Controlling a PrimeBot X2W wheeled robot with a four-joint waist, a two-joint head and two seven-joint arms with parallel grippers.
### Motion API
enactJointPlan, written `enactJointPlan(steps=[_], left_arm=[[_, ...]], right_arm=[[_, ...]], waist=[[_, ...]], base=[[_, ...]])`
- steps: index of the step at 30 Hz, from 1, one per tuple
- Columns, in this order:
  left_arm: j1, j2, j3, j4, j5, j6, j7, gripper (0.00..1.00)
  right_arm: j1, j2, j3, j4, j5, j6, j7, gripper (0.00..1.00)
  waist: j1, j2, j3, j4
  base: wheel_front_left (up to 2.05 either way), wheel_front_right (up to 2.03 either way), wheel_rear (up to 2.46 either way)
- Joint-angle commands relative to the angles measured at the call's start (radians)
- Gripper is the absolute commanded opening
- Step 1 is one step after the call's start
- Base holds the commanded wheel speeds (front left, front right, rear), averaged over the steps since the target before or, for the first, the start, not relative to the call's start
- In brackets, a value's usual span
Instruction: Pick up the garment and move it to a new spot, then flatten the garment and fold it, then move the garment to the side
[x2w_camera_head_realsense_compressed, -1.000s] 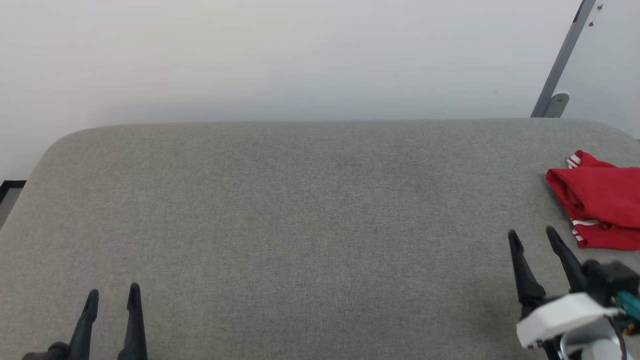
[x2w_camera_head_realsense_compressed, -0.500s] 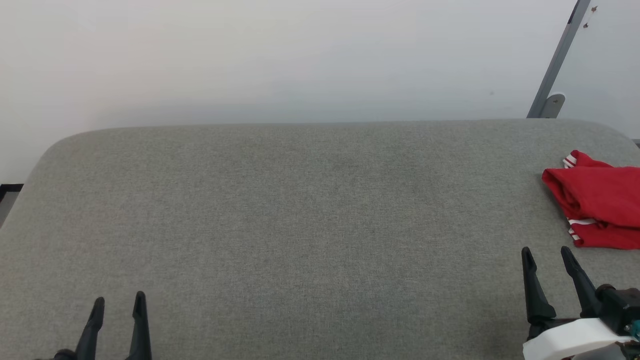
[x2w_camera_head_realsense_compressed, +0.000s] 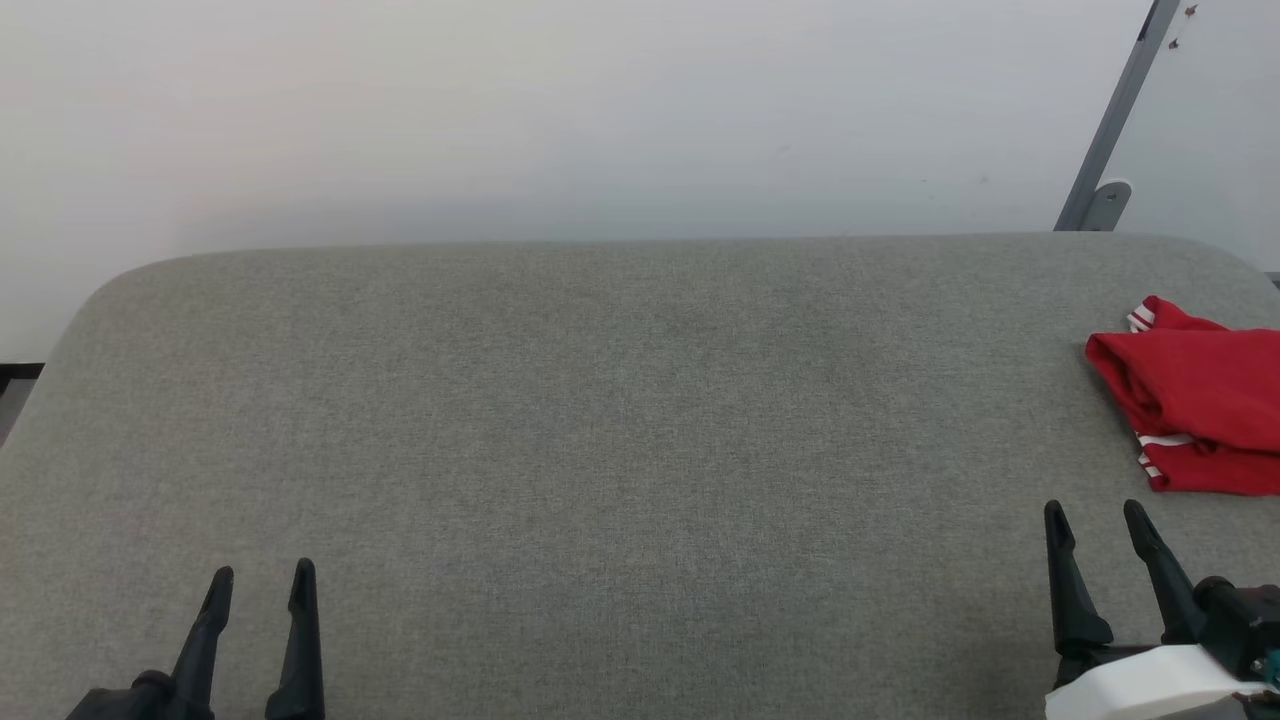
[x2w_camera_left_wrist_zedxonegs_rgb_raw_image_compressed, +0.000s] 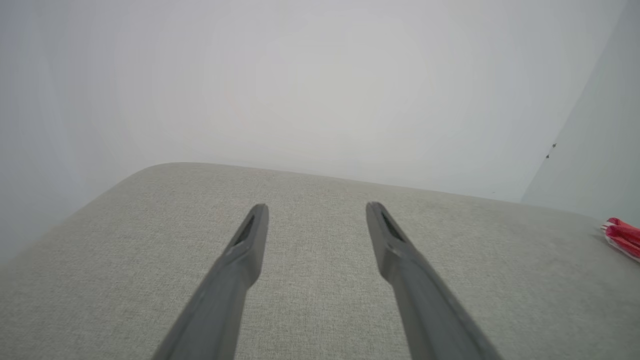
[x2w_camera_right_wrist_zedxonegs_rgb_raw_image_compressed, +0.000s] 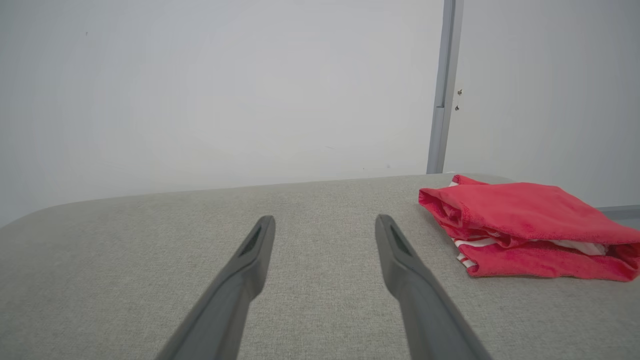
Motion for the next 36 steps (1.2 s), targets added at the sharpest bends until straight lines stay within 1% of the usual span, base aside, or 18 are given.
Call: enactJointPlan(steps=[1, 4, 5, 9, 15, 16, 36], left_arm=[[-0.013, 0.006, -0.005, 0.002, 0.001, -0.003, -0.005, 1.0], [-0.021, 0.005, -0.01, -0.003, 0.003, -0.003, -0.005, 1.0], [-0.007, 0.001, -0.009, -0.002, 0.0, 0.0, 0.0, 0.0], [0.004, -0.017, -0.014, 0.028, -0.013, 0.0, 0.005, 0.0], [-0.02, -0.023, -0.011, 0.041, -0.123, 0.0, 0.033, 0.0], [-0.02, -0.023, -0.011, 0.041, -0.123, 0.0, 0.033, 0.0], [-0.097, -0.04, 0.0, 0.091, -0.431, -0.001, 0.115, 0.0]], right_arm=[[0.007, 0.006, -0.001, -0.005, -0.001, 0.0, 0.006, 1.0], [0.006, 0.008, -0.002, -0.009, -0.004, 0.0, 0.01, 1.0], [0.001, 0.006, -0.002, -0.006, -0.001, 0.0, 0.008, 0.0], [0.011, 0.015, -0.003, 0.027, 0.012, 0.0, 0.014, 0.0], [-0.008, 0.019, -0.008, 0.035, 0.125, 0.0, 0.043, 0.0], [-0.008, 0.019, -0.008, 0.035, 0.125, 0.0, 0.043, 0.0], [-0.052, 0.032, -0.01, 0.048, 0.451, 0.0, 0.114, 0.0]], waist=[[0.0, 0.0, 0.002, -0.001], [0.0, 0.0, 0.004, -0.002], [0.0, 0.0, 0.004, -0.001], [0.0, 0.0, 0.004, -0.002], [0.0, 0.0, 0.006, -0.002], [0.0, 0.0, 0.006, -0.002], [0.0, 0.0, 0.011, -0.005]], base=[[0.0, 0.0, 0.0], [0.0, 0.0, 0.0], [0.0, 0.0, 0.0], [0.0, 0.0, 0.0], [0.0, 0.0, 0.0], [0.0, 0.0, 0.0], [0.0, 0.0, 0.0]])
